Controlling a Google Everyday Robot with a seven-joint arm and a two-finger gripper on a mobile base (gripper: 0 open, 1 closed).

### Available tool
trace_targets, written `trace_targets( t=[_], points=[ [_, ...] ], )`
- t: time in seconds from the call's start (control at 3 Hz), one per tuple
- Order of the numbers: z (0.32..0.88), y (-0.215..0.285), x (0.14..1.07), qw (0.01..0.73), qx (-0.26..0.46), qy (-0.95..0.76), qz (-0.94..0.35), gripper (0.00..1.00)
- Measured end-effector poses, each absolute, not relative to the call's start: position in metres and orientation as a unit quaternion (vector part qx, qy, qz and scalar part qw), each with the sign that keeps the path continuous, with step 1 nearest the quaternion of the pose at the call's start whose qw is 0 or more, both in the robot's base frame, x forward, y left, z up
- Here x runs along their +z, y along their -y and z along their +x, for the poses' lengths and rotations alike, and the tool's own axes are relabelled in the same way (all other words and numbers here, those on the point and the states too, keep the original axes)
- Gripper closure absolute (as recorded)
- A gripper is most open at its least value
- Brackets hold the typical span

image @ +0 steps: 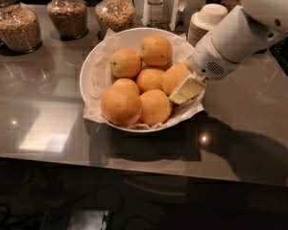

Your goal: Pick orange from white bowl

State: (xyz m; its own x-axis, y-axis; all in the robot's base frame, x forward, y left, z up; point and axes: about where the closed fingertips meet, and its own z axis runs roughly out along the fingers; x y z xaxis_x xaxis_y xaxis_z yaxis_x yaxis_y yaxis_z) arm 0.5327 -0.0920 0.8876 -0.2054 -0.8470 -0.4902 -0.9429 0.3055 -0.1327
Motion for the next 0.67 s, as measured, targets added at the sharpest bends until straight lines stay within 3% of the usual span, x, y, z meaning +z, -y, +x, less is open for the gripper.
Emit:
trace_targets(
  t=[0.33, 0.67],
  points=[
    [0.532, 0.092, 0.891, 0.252, 0.094, -0.769, -0.580, 0.85],
    [0.519, 0.091, 0.922, 0.295, 0.083, -0.752, -0.584, 1.00]
  ],
)
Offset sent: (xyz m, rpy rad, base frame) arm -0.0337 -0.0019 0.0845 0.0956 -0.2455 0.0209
